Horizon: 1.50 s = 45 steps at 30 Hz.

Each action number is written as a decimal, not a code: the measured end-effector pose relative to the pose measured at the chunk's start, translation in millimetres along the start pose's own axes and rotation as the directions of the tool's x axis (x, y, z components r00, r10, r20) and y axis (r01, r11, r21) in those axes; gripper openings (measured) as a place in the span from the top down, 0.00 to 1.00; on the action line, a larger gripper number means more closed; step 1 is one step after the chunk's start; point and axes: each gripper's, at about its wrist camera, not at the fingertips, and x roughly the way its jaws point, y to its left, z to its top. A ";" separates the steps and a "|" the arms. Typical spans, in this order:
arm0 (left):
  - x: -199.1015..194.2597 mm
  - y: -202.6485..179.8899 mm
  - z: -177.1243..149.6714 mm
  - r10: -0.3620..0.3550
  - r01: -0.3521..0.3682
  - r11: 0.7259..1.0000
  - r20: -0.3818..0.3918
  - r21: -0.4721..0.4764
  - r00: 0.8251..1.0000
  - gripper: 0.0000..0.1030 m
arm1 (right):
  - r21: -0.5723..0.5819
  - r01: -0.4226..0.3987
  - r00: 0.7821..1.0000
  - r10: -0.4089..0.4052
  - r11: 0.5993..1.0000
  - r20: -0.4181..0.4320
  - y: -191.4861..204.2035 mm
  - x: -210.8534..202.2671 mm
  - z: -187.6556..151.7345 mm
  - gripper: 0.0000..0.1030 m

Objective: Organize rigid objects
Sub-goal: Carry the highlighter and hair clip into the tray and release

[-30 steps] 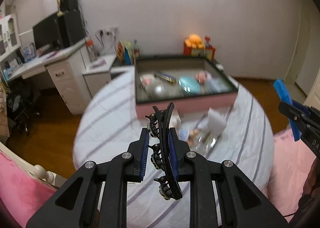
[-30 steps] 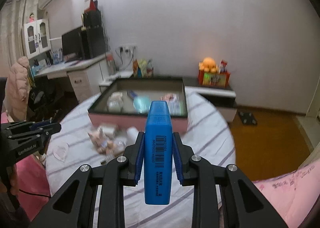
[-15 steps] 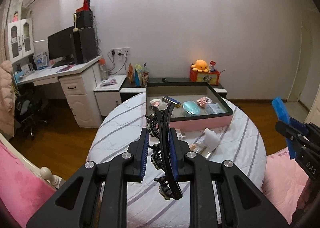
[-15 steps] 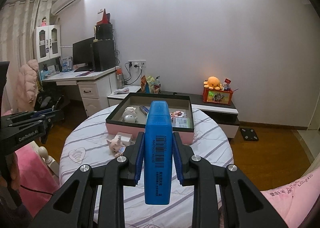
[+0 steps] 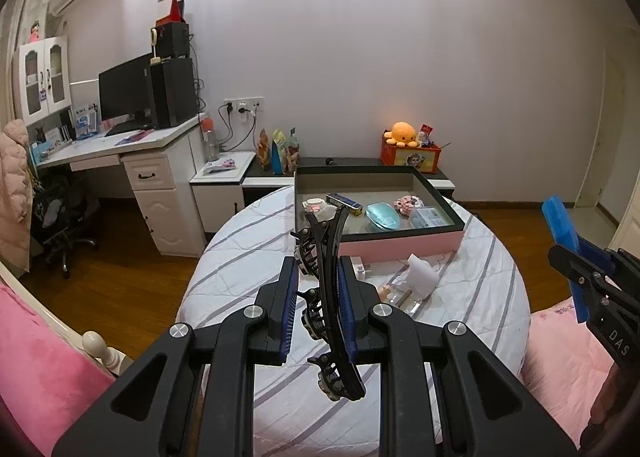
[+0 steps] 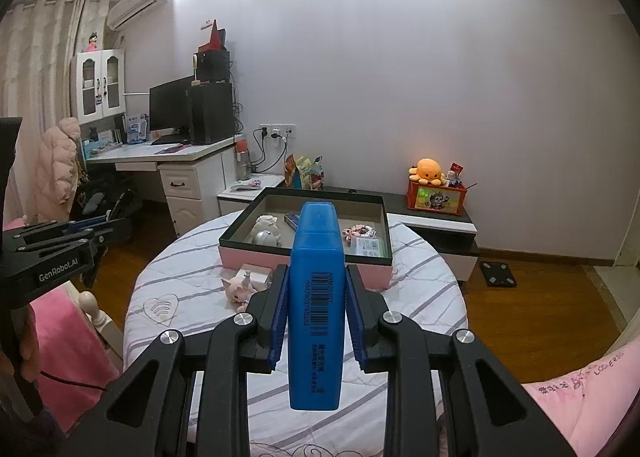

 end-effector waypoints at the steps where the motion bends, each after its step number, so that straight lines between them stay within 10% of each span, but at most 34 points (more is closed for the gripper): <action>1: -0.5 -0.3 0.0 0.000 0.000 1.000 0.000 0.002 1.000 0.81 | 0.002 0.003 1.000 -0.003 1.000 0.001 -0.7 -1.2 -0.2 0.74; 19: 35.0 -7.9 22.0 -0.020 0.021 0.999 -0.035 0.041 0.999 0.81 | 0.017 0.026 1.000 -0.026 1.000 -0.012 -14.8 27.2 9.5 0.74; 31: 147.3 -4.8 114.5 -0.032 0.038 0.998 -0.108 0.047 0.994 0.81 | -0.002 -0.075 0.996 0.075 0.997 -0.045 -42.7 132.0 79.0 0.74; 45: 362.8 -13.6 150.8 -0.015 0.035 0.999 -0.414 0.040 0.910 0.81 | -0.005 -0.135 0.942 0.127 0.991 -0.309 -58.6 338.4 104.3 0.74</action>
